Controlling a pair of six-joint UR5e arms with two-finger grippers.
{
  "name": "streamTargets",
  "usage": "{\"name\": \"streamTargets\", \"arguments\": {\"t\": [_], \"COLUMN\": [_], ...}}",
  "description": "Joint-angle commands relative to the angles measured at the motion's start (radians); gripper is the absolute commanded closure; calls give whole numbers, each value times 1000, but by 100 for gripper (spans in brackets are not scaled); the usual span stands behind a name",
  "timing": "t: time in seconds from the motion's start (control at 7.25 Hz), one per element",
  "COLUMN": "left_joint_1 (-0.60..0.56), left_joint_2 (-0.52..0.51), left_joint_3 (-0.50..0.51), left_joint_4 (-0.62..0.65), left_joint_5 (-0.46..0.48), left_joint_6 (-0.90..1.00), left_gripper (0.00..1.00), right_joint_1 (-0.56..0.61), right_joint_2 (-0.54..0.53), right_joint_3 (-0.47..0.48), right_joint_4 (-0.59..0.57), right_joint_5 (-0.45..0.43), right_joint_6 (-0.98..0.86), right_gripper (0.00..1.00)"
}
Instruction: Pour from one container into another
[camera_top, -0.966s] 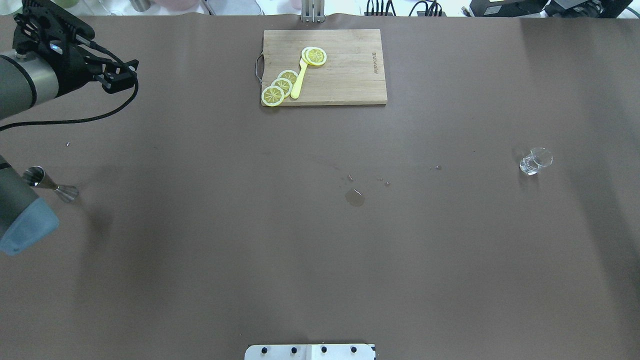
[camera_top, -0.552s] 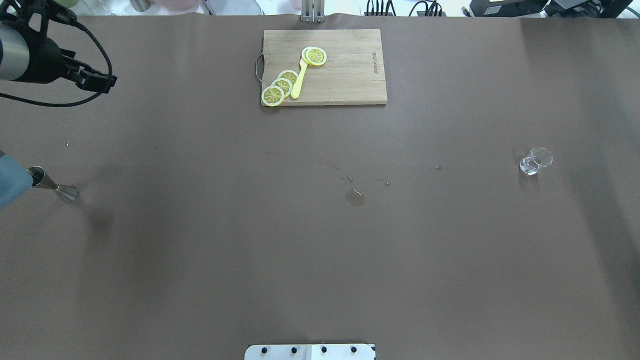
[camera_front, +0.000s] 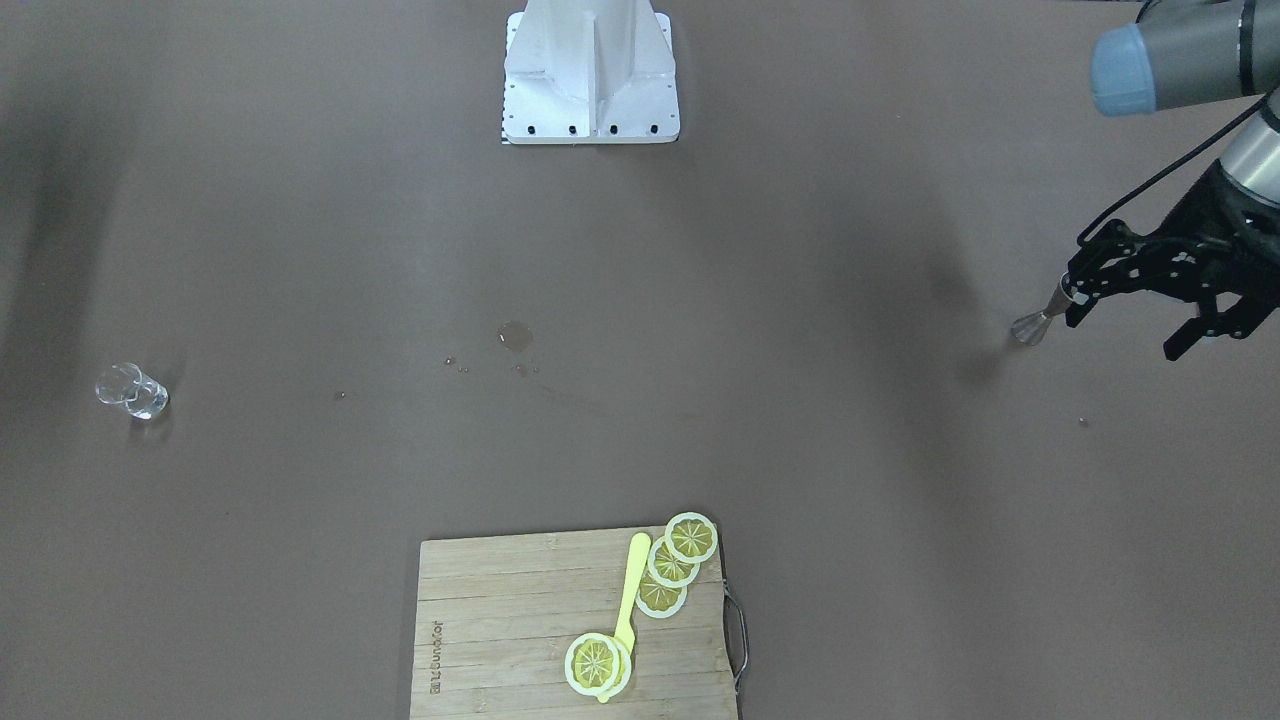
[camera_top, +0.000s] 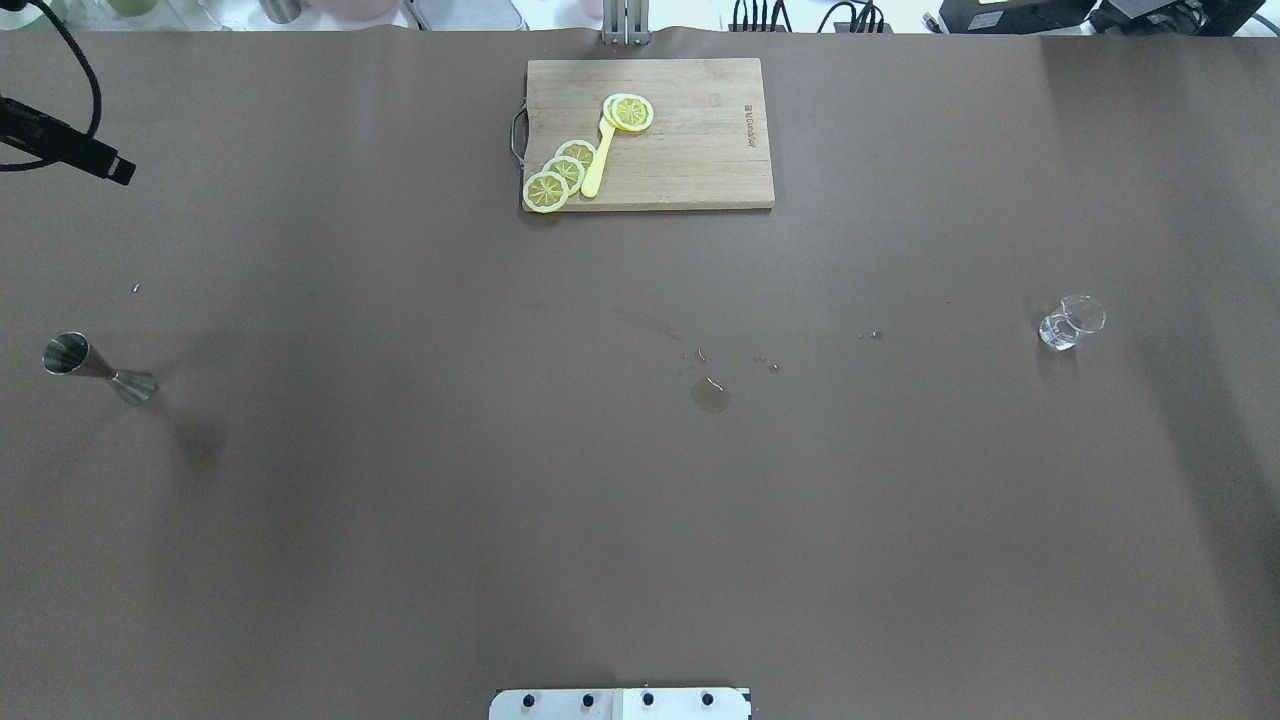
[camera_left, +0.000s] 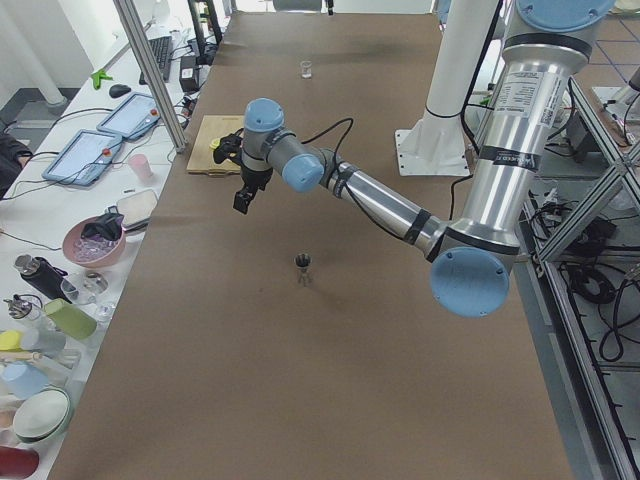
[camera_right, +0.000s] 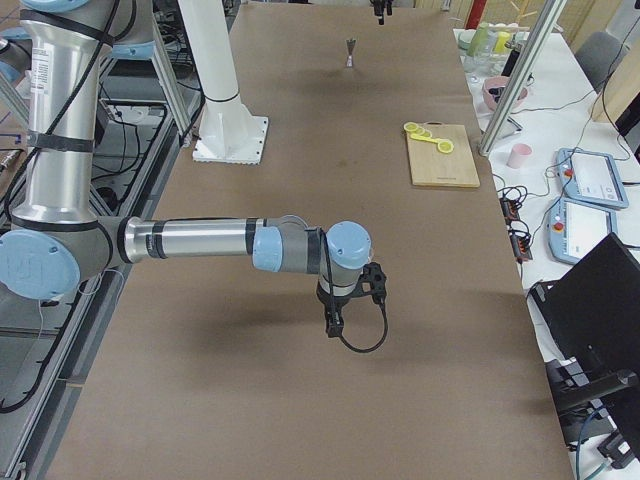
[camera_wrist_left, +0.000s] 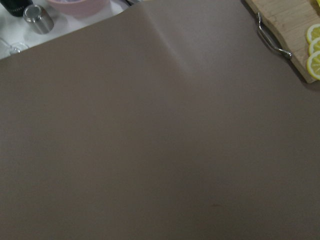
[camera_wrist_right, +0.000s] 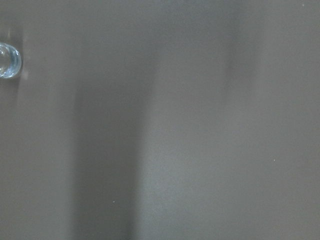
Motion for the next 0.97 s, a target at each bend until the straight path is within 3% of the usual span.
{"name": "streamTargets", "arguments": {"t": [0.0, 0.28, 0.83], "left_joint_1": [-159, -323, -370], "left_joint_2": [42, 134, 334], "left_joint_3": [34, 149, 160], "left_joint_4": [113, 141, 138], "left_joint_5": [-33, -36, -134], "left_joint_6": [228, 396, 387], "left_gripper": [1, 0, 1], "right_joint_1": [-2, -2, -4], "right_joint_2": [2, 0, 0], "right_joint_3": [-1, -2, -2], "right_joint_4": [0, 0, 0], "right_joint_5": [-1, -1, -1], "right_joint_6": [-3, -4, -4], "right_gripper": [0, 0, 0]}}
